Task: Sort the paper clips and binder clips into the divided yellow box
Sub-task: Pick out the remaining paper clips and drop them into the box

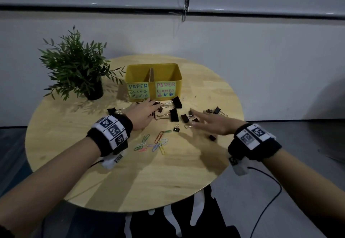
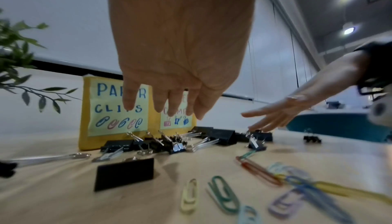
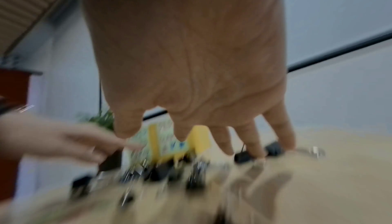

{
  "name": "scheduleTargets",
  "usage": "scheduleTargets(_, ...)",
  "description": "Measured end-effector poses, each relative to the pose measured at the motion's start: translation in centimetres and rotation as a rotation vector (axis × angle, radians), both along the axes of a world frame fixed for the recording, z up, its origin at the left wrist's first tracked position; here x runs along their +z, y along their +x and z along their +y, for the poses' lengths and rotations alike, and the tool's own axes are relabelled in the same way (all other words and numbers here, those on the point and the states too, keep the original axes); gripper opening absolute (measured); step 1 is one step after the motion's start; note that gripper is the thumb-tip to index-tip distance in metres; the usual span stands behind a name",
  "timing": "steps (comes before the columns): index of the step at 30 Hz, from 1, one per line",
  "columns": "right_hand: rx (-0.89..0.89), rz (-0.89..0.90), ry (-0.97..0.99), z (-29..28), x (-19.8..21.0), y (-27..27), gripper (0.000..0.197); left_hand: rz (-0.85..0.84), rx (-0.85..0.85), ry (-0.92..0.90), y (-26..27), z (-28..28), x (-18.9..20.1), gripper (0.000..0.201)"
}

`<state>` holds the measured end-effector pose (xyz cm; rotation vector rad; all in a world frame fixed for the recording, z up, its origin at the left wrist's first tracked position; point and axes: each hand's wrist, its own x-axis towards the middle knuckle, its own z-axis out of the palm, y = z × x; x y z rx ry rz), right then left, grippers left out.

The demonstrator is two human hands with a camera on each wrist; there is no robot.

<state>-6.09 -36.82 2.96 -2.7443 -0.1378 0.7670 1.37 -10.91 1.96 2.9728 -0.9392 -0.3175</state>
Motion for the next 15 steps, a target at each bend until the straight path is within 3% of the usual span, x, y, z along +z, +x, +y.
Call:
scheduleTargets(2,-0.066,-0.107,0.037,-1.2,1.9,0.2,0.074,-0.082,0.013,-0.144,-1.0,1.9,0.3,0.043)
scheduleTargets(4,-0.103,-0.199,-0.115,-2.5,3.1,0.0,0.056,-0.098,0.045,-0.206,-2.0,3.6,0.3,0.034)
scheduleTargets(7,-0.134,-0.139,-0.17,-2.7,2.2,-0.6,0.035,-0.071,0.041,-0.194,-3.1,4.9,0.1,0.026)
scheduleTargets(9,-0.162,-0.045,-0.065,-1.7,0.8,-1.0,0.033,0.034,0.018,-0.143,-3.8,4.9,0.0,0.029)
scheduleTargets(11,-0.156,0.002,-0.078,-0.3,0.1,-1.1,0.035,0.143,-0.022,-0.044,-4.4,4.3,-0.4,0.037)
scheduleTargets(13,-0.124,-0.078,-0.182,1.7,0.4,-1.2,0.039,0.179,-0.049,0.027,-5.2,3.7,-0.8,0.044)
scheduleTargets(15,-0.059,-0.293,-0.303,3.8,1.0,-1.1,0.04,0.166,-0.027,0.012,-5.6,3.7,-0.9,0.046)
